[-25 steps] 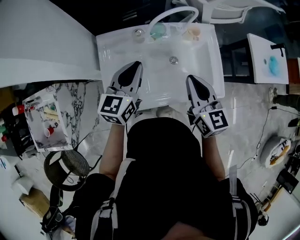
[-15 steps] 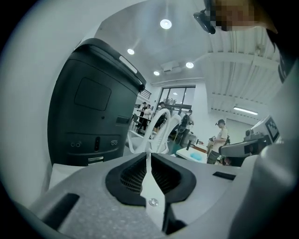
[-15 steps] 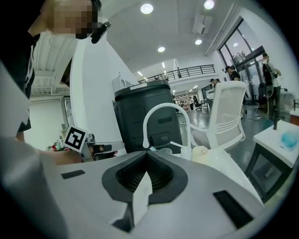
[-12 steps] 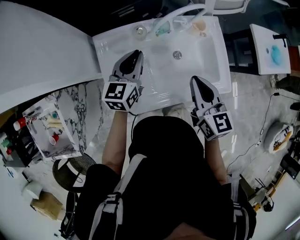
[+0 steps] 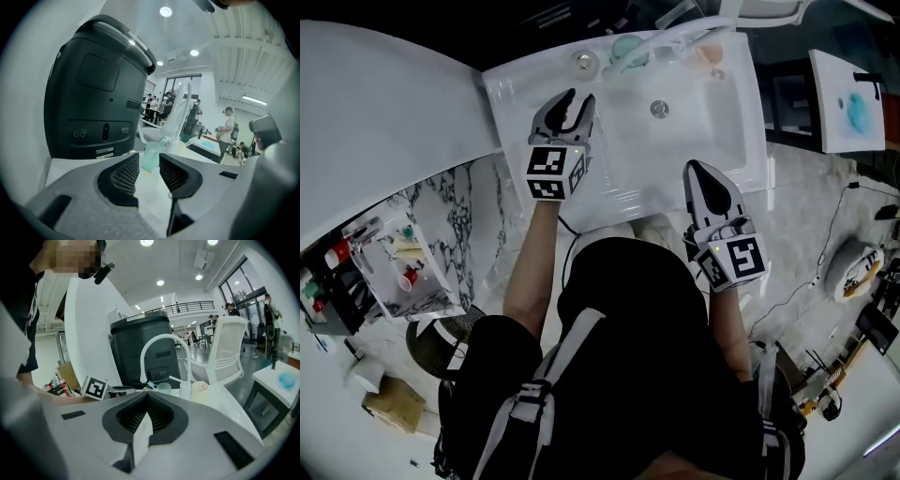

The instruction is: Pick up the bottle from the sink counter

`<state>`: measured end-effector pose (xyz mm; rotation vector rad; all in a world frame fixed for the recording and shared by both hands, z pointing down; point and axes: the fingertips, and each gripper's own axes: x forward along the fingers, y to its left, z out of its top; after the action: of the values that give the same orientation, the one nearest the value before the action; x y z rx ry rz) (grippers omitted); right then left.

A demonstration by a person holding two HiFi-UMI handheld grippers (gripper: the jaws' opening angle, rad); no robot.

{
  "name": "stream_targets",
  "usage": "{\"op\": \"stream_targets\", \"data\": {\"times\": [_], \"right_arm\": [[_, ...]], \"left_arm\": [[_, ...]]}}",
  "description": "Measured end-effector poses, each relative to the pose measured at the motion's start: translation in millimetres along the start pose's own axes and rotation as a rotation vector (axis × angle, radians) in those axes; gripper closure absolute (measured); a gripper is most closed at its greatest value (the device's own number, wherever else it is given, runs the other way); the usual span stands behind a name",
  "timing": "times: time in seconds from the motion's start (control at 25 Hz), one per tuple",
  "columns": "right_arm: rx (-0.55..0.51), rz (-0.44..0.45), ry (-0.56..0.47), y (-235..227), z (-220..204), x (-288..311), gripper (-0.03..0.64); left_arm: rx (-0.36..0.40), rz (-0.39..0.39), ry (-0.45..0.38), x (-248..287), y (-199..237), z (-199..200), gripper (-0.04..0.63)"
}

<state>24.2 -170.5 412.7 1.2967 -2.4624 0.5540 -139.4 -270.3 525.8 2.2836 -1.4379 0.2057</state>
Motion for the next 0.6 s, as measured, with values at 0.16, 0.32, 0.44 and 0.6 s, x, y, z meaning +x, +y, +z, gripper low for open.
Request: {"op": "stream_targets", "data": {"times": [0.16, 0.32, 0.44, 0.6], "right_arm": [[0.007, -0.005, 0.011, -2, -1, 4, 0.614], [-0.001, -0.019, 0.042, -5, -9, 8, 0.614], [0.012, -0.025, 0.045, -5, -9, 9, 0.614], [0.047, -0.014, 0.029, -3, -8, 13, 0.614]], "left_arm": [[0.006, 0.036, 0.016, 18, 16, -14, 0.425], [0.017, 0.057, 0.033, 32, 30, -28, 0.373], [0.029, 0.057, 0.045, 41, 35, -37, 0.343], [0.063, 0.057, 0.07, 56, 40, -49, 0.316]]}}
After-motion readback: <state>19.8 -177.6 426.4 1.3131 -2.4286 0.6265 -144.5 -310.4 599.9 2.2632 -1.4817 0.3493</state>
